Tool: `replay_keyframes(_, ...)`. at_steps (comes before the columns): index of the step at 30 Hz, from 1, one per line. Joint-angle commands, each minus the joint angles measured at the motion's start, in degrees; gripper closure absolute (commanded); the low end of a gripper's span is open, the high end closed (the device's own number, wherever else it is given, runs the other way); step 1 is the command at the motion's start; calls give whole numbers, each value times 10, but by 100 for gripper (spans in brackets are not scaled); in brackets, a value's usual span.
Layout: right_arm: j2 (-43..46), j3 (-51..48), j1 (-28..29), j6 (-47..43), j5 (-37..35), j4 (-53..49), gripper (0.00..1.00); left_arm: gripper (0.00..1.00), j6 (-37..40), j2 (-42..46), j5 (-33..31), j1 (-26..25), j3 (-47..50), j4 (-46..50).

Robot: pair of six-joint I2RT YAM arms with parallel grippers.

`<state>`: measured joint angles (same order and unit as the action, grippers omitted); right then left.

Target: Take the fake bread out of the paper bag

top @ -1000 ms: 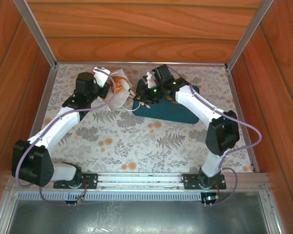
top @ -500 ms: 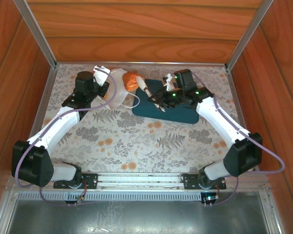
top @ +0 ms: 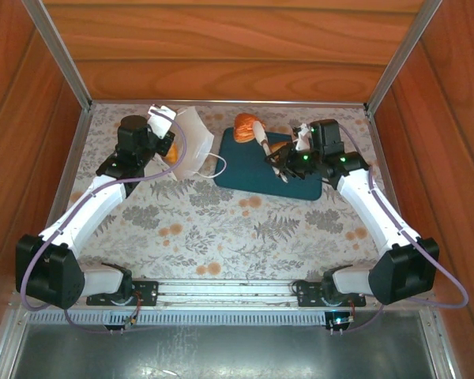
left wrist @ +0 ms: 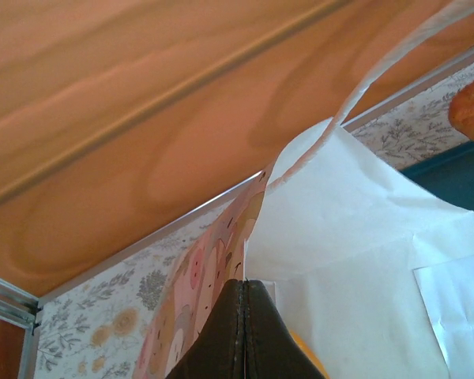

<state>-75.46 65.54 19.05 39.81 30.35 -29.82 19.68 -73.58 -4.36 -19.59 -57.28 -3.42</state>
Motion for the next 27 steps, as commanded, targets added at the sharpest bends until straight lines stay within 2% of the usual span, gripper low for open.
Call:
replay_keyframes(1, 15, -9, -1, 26, 65, 84, 91, 100, 7, 8, -6, -3, -4, -10)
replay_keyframes(7, 10, -7, -4, 1, 27, 42, 90, 100, 4, 7, -1, -3, -3, -10)
replay_keyframes(14, -41, -41, -4, 3, 45, 90, 90, 100, 4, 16, -1, -3, -1, -10)
replay_keyframes(27, -135, -24, -5, -8, 68, 134, 89, 100, 1, 22, 2, -3, 5, -10)
